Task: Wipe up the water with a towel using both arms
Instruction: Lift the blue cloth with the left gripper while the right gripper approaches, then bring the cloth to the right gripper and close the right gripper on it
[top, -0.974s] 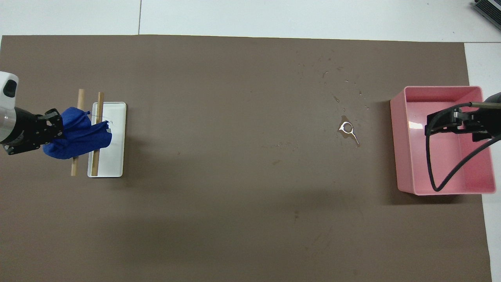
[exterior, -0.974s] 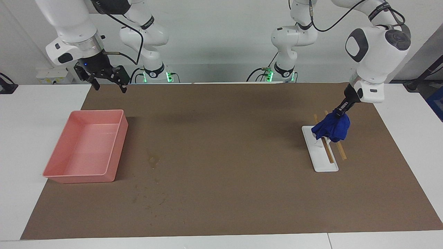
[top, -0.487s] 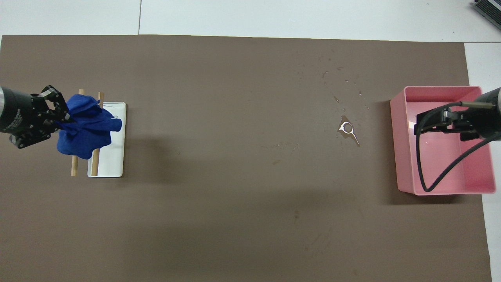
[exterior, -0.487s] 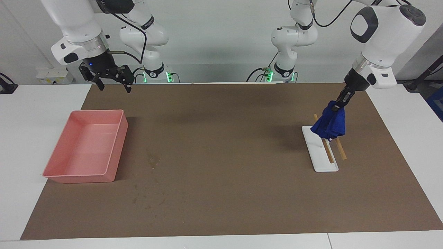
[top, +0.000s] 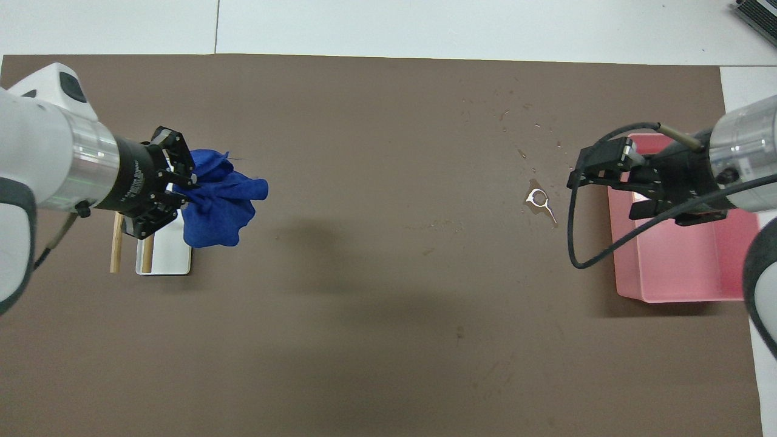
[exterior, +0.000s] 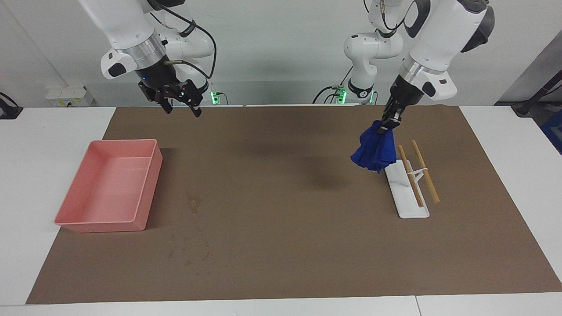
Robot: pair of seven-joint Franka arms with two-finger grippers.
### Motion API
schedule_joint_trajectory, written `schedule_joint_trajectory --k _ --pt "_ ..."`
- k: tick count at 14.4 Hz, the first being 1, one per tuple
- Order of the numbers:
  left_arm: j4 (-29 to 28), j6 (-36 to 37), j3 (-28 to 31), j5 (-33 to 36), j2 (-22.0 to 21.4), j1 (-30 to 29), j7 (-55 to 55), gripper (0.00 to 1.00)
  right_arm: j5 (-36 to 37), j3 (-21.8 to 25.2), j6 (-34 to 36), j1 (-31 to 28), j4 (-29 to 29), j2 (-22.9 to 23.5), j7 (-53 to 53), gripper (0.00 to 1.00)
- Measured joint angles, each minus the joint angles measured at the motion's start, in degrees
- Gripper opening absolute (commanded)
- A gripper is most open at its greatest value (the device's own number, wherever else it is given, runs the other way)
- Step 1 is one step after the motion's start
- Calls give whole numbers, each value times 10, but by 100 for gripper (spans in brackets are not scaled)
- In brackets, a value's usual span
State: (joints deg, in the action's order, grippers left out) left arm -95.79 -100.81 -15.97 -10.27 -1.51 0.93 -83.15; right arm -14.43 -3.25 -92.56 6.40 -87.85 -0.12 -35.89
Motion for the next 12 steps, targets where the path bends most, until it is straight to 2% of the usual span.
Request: schedule_joint_trajectory --k 2,6,9,12 --pt "2 -38 -27 0 1 7 -116 0 -31 -1 -34 22 0 3 -87 100" --pt "14 -91 -34 -14 1 36 -327 0 -92 -1 -112 50 0 21 -221 100" --pt "37 -119 -34 -28 2 62 -435 0 -112 -1 -142 63 0 41 -255 100" --pt "50 -184 -35 -28 2 99 -534 0 -125 -1 -176 73 3 64 -268 100"
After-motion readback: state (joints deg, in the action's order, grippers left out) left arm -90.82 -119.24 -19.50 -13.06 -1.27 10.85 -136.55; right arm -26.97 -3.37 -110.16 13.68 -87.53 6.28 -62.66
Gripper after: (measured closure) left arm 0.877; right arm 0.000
